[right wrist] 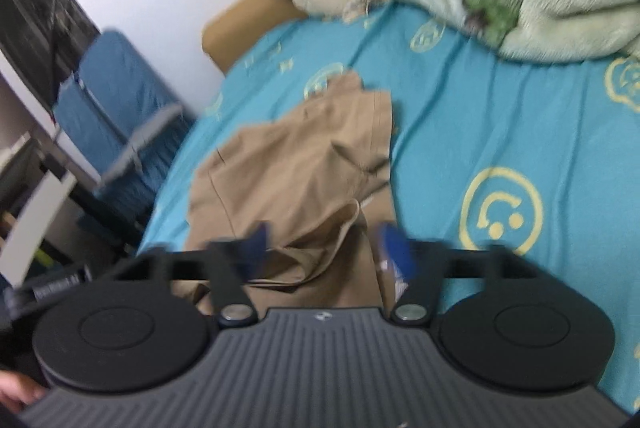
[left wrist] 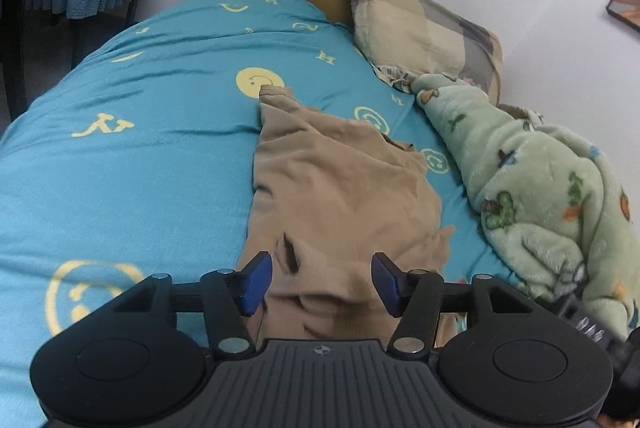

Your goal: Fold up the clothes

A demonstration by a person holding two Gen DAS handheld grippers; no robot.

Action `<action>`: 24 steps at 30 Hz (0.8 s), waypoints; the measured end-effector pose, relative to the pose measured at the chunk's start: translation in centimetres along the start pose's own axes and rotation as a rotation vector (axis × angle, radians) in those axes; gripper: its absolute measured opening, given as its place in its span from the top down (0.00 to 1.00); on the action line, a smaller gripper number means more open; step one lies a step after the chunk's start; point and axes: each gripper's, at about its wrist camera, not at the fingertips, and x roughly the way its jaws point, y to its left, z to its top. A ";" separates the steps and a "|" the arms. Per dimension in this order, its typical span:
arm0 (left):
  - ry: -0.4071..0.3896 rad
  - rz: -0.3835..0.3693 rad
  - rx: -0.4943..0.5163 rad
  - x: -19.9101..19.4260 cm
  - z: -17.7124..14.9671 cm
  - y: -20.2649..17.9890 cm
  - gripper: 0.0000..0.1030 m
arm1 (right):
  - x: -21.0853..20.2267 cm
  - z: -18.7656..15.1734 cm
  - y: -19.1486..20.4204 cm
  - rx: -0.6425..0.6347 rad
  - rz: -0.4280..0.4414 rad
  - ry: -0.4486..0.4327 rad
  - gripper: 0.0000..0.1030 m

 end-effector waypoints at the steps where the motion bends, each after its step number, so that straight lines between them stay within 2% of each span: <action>1: 0.003 0.001 -0.005 -0.4 -0.4 0.1 0.44 | -0.5 0.0 -0.1 0.010 0.000 -0.005 0.25; 2: 0.008 0.003 -0.007 -0.6 -0.8 0.2 0.46 | -0.9 -0.2 -0.2 0.014 -0.006 0.000 0.25; 3: 0.016 0.005 -0.004 -0.8 -1.3 0.2 0.47 | -1.1 -0.4 -0.2 0.007 -0.017 0.015 0.29; 4: 0.027 0.011 0.004 -1.0 -1.8 0.2 0.48 | -1.2 -0.7 -0.3 -0.003 -0.031 0.033 0.41; 5: 0.040 0.021 0.017 -1.0 -2.2 0.1 0.48 | -1.0 -1.1 -0.4 -0.008 -0.040 0.066 0.46; 7: 0.066 0.029 0.046 -0.7 -3.0 0.0 0.51 | -0.4 -1.9 -0.6 -0.013 -0.045 0.128 0.65; 9: 0.089 0.048 0.072 -0.1 -3.7 -0.1 0.55 | 0.3 -2.7 -0.6 -0.024 -0.042 0.161 0.66; 11: 0.111 0.073 0.094 0.8 -4.2 -0.1 0.65 | 1.1 -3.2 -0.2 -0.072 -0.072 0.170 0.71; 12: 0.111 0.085 0.105 1.0 -4.4 -0.2 0.67 | 1.4 -3.4 0.1 -0.097 -0.087 0.173 0.79; 13: 0.100 0.096 0.117 1.1 -4.6 -0.2 0.78 | 1.4 -3.4 0.2 -0.117 -0.092 0.167 0.92; 14: 0.088 0.106 0.127 1.1 -4.6 -0.3 0.93 | 1.3 -3.5 0.3 -0.136 -0.093 0.157 0.96; 20: 0.019 0.153 0.159 -0.3 -4.3 -0.9 0.97 | -0.5 -2.9 0.1 -0.156 -0.187 0.044 0.97; 22: 0.038 0.158 0.149 0.1 -4.4 -0.6 0.96 | -0.3 -2.8 -0.7 -0.115 -0.171 0.058 0.97; 24: 0.037 0.158 0.159 0.2 -4.5 -0.6 0.94 | -0.1 -2.9 -0.7 -0.129 -0.169 0.066 0.97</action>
